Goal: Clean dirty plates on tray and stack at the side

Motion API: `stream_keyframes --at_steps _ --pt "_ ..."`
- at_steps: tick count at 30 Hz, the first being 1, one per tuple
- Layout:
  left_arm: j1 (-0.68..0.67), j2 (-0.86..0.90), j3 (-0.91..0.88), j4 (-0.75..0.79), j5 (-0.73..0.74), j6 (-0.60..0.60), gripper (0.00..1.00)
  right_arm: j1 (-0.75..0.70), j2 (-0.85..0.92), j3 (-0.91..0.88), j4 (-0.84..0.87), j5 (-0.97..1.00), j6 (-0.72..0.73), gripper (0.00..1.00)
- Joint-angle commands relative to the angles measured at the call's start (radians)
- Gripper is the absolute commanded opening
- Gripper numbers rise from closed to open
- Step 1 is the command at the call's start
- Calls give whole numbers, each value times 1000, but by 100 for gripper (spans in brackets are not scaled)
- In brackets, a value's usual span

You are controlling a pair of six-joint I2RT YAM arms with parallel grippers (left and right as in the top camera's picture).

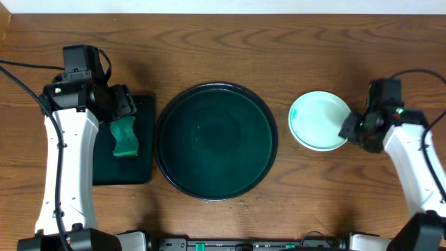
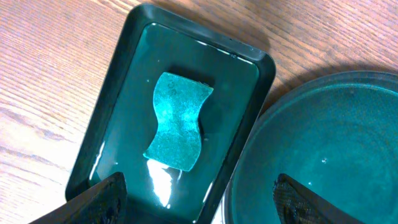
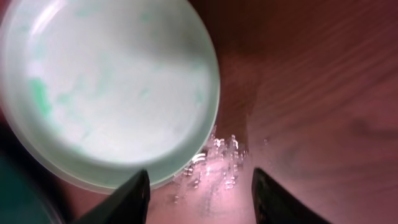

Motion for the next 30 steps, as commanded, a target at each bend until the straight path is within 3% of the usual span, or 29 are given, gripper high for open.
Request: stream_keyframes --at_steps 1,5,6,7,16,21,27,30 --pt "2 0 11 -3 -2 -5 76 26 -39 180 -111 -35 -80 51" --pt "2 0 11 -3 -2 -5 76 66 -85 354 -300 -76 -160 62" --pt "2 0 11 -3 -2 -5 76 75 -97 390 -343 -75 -160 73" --pt "2 0 11 -3 -2 -5 76 86 -111 428 -391 -77 -159 99" --pt "2 0 11 -3 -2 -5 76 114 -264 499 -525 -126 -160 99" --pt "2 0 11 -3 -2 -5 76 114 -317 499 -576 -50 -167 99" --pt "2 0 11 -3 -2 -5 76 114 -392 486 -474 -3 -249 99" --pt "2 0 11 -3 -2 -5 76 109 -452 416 -335 -7 -325 99"
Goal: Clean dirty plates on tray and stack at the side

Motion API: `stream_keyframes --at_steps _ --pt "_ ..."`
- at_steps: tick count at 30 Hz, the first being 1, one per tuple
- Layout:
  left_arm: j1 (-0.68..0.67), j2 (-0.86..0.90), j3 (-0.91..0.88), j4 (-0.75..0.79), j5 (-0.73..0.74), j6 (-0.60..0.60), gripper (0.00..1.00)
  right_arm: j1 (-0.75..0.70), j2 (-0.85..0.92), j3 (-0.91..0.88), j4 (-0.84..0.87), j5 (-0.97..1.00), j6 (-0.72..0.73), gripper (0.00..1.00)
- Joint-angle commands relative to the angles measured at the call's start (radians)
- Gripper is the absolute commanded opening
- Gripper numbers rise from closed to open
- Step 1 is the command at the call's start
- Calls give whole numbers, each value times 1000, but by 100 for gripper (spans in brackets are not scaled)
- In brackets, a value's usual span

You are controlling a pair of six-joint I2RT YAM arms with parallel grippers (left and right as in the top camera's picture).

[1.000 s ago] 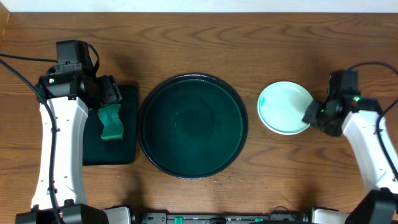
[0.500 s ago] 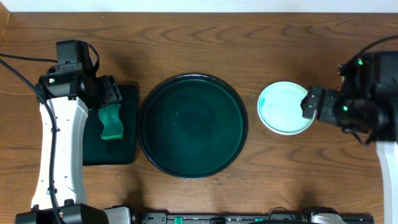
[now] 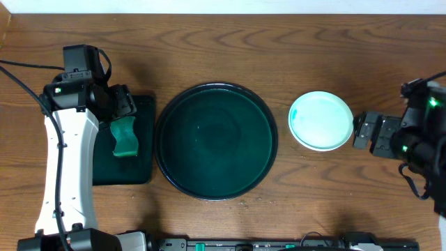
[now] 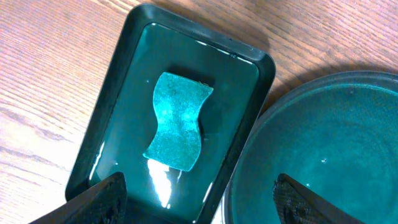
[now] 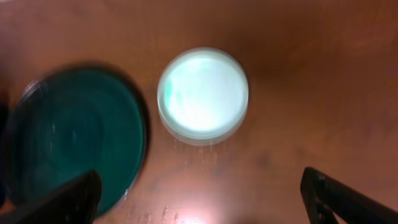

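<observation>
A pale mint plate [image 3: 320, 120] lies on the bare wood to the right of the round dark-green tray [image 3: 216, 141]; the right wrist view shows this plate [image 5: 203, 95] and the tray [image 5: 74, 140], both blurred. My right gripper [image 3: 373, 134] stands open, just off the plate's right edge and raised well above the table. A teal sponge [image 3: 125, 137] rests in the small rectangular dark tray [image 3: 143, 108]; the left wrist view looks down on the sponge [image 4: 178, 120]. My left gripper [image 3: 120, 102] hovers open over that tray's far end, holding nothing.
Wet streaks glint on the wood [image 5: 205, 149] just in front of the plate. The left arm's white link [image 3: 70, 167] runs along the left side of the table. A black rail [image 3: 251, 244] lines the table's front edge.
My right gripper was close beside the mint plate's right rim, open; now it is farther right and much higher, still open. The plate, both trays, the sponge and the left arm stay as they were.
</observation>
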Motion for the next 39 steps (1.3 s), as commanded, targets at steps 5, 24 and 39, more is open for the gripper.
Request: stream_keyframes --at_steps 5,24,39 --pt "2 0 11 -3 -2 -5 76 -3 -222 -319 384 13 -149 99" --pt "2 0 11 -3 -2 -5 76 -28 -950 -1396 1204 -107 -147 99" --pt "2 0 11 -3 -2 -5 76 -28 -1052 -1551 1281 -91 -148 99"
